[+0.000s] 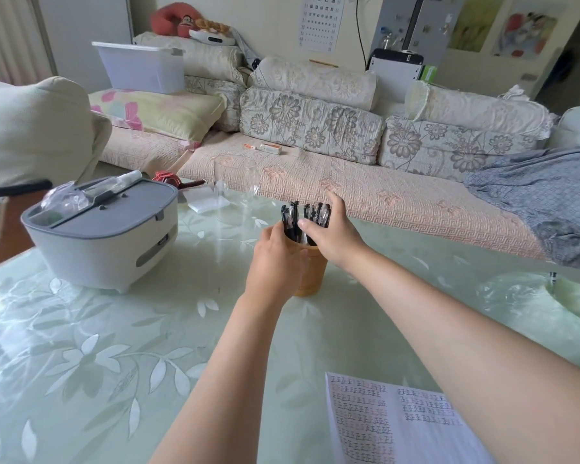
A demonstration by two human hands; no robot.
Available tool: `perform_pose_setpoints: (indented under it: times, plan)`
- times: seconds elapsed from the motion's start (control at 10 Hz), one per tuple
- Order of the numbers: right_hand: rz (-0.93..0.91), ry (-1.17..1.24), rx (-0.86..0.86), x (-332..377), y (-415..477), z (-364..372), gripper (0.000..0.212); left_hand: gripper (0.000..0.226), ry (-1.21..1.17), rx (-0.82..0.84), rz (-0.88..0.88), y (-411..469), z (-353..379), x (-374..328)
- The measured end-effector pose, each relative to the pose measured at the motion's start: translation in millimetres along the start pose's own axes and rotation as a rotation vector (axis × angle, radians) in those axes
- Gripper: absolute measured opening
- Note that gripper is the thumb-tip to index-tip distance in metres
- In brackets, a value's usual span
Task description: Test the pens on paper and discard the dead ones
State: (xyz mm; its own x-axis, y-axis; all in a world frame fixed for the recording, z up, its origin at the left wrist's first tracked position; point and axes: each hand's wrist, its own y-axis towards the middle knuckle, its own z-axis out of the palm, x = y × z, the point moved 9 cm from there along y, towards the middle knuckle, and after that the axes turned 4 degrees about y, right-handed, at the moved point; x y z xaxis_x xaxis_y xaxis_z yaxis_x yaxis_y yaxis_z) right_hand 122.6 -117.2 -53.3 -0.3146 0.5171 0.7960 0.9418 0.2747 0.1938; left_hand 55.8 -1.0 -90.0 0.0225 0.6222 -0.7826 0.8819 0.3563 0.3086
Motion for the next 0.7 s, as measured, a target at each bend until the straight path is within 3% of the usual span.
perform_pose_setpoints:
  times: [0.2, 0.3, 0.5, 0.6, 0.7]
  plan:
    - [-0.088, -0.184, -0.015, 7.1, 9.2, 5.6, 0.048, 0.039, -0.014, -0.022, 0.035, -2.8, -5.1, -3.0]
    - [-0.100, -0.183, -0.014, 4.9, 10.2, 4.7, 0.048, 0.043, -0.009, -0.026, 0.033, -3.2, -6.0, -2.8]
    - [-0.083, -0.133, 0.009, 3.3, -4.3, -3.0, 0.102, 0.048, 0.019, -0.018, 0.010, -7.3, -7.5, -6.8]
    - [-0.005, -0.089, -0.007, -11.4, -13.2, -11.2, 0.106, 0.046, 0.027, -0.010, 0.024, -10.5, -6.7, -9.9]
    - [-0.014, -0.033, -0.016, -8.2, -35.3, -32.7, 0.093, 0.057, 0.009, -0.055, 0.026, -16.5, -23.9, -22.5]
